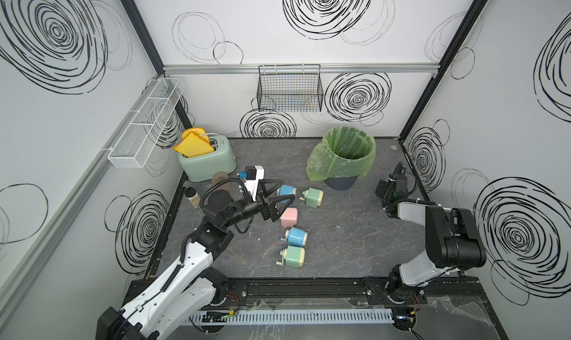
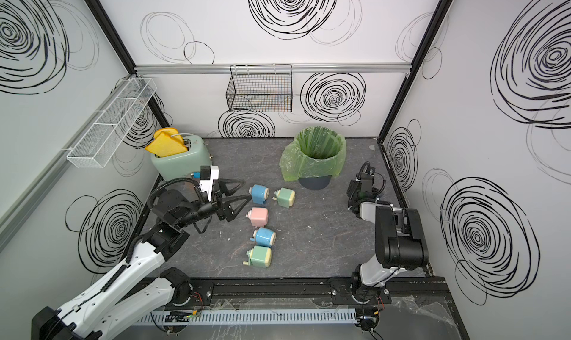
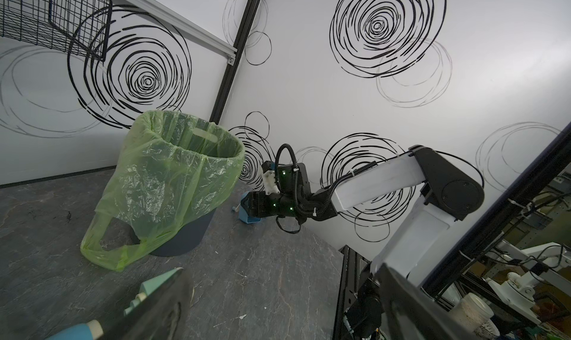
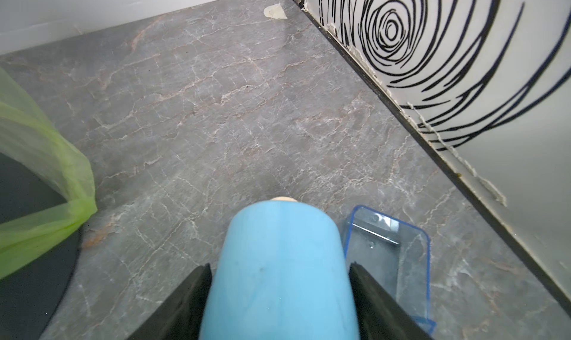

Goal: Take out the pencil sharpener tray and clean the shavings
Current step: Place the pencil sharpener at the center of the board.

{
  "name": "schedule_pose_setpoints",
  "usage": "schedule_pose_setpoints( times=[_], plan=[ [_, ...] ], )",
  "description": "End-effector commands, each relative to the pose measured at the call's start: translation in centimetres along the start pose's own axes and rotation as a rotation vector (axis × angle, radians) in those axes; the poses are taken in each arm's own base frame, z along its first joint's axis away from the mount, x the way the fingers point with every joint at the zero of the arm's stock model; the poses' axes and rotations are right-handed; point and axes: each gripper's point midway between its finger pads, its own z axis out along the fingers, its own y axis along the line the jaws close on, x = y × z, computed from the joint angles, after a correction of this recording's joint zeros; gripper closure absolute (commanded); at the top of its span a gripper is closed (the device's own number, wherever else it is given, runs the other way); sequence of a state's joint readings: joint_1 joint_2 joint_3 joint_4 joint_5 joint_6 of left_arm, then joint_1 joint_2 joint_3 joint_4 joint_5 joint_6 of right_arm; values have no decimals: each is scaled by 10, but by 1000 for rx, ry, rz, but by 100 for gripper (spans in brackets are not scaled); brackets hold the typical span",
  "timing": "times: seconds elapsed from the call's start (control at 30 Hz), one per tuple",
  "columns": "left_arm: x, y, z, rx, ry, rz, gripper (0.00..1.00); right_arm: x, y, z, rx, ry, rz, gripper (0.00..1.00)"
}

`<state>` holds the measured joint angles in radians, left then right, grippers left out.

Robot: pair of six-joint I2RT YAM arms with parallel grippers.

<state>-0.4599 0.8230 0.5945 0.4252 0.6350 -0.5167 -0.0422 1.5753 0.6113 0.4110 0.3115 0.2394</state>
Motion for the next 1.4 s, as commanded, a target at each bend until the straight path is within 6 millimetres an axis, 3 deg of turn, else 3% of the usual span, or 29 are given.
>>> schedule_pose_setpoints(
  times=[0.0, 0.43, 0.53, 0.7, 0.83, 0.93, 0.97, 1.03, 1.13, 1.37],
  plan=[
    [-7, -9, -3, 31, -33, 23, 3, 3, -1, -6, 1, -2, -33, 21],
    [-8, -11, -5, 36, -43, 24, 3, -25, 10, -33, -91, -60, -6, 12],
    [-8, -11, -5, 34, -43, 25, 3, -41, 5, -47, -91, -99, 38, 0],
    [-9, -11, -6, 34, -51, 23, 3, -76, 7, -78, -152, -206, 157, 1],
    [-9, -10, -6, 37, -60, 17, 3, -94, 36, -98, -353, -175, 189, 1],
    [-8, -10, -6, 36, -58, 14, 3, -97, 62, -122, -528, -178, 108, 1],
    [-8, -10, -6, 36, -59, 16, 3, -95, 61, -124, -523, -189, 114, 1],
    [-9, -10, -7, 34, -62, 17, 3, -89, 49, -119, -468, -166, 157, 1],
    [-10, -11, -7, 38, -66, 19, 3, -76, 31, -96, -387, -72, 212, 0],
    [-10, -12, -11, 28, -67, 28, 3, -56, 23, -42, -434, 161, 288, 1]
  ],
)
